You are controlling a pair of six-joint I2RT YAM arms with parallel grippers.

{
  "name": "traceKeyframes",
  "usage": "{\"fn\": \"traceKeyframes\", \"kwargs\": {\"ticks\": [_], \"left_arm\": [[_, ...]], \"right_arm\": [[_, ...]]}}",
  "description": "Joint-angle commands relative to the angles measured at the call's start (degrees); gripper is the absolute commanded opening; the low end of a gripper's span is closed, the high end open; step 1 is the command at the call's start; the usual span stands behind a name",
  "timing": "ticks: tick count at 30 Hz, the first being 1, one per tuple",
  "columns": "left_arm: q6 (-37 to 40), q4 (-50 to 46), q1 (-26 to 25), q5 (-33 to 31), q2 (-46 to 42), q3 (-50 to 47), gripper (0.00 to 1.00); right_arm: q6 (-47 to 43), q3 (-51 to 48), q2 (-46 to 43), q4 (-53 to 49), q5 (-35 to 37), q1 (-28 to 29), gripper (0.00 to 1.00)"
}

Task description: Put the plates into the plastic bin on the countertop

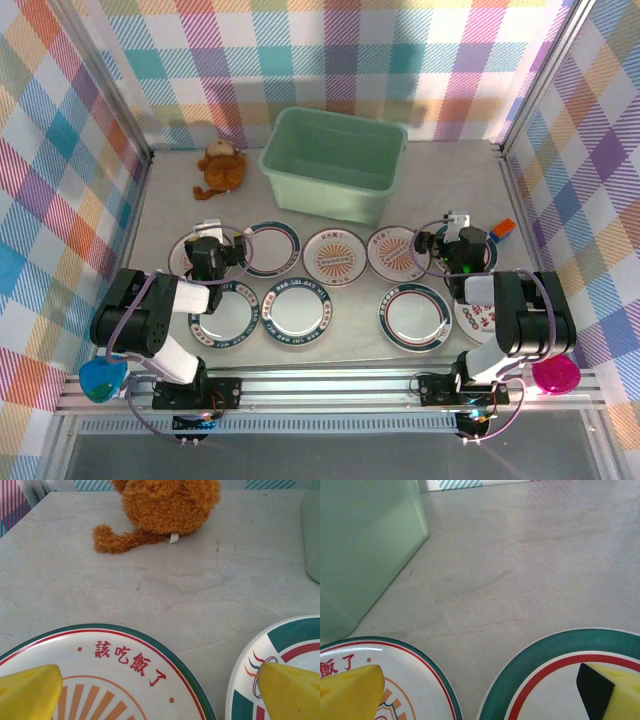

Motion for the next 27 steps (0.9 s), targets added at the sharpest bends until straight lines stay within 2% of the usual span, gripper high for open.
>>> {"fn": "traceKeyframes", "kwargs": {"ticks": [1, 27], "left_arm": [[-0.8, 0.9, 0.6, -0.2, 0.1, 0.7, 0.99], [-0.9, 0.4, 1.0, 0.8, 0.1, 0.9, 0.99]], "right_arm": [[-0.6, 0.5, -0.1, 0.8, -1.3, 0.3, 0.99], [0.1, 0.2, -0.2, 1.2, -3.2, -0.7, 0.99]]}}
